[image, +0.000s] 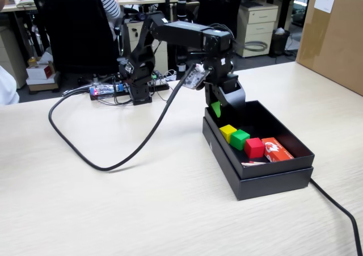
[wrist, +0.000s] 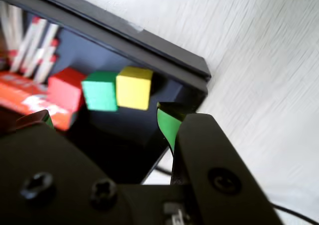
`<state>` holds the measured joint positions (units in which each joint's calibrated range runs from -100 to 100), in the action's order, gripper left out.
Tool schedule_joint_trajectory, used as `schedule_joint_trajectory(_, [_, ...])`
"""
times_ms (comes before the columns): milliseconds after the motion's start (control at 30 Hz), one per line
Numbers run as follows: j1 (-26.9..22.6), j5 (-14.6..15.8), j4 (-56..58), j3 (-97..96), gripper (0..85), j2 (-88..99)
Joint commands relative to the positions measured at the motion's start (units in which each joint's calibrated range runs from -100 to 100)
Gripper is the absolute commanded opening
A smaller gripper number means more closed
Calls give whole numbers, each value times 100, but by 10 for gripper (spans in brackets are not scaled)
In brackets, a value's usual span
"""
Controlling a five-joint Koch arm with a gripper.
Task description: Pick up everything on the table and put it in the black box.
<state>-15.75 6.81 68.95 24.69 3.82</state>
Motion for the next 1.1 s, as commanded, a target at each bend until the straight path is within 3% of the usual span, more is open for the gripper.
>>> schedule_joint_trajectory(0, [83, -24, -48, 78, 441, 1861])
schedule_joint_trajectory(200, [513, -103, -48, -955, 467, 4145])
schedule_joint_trajectory(500, [1411, -493, -2182, -5806, 484, 7989])
schedule_joint_trajectory(733, [1734, -781, -3668, -8462, 484, 9435])
schedule_joint_trajectory(1067, [1978, -1094, -5845, -10429, 476, 9538])
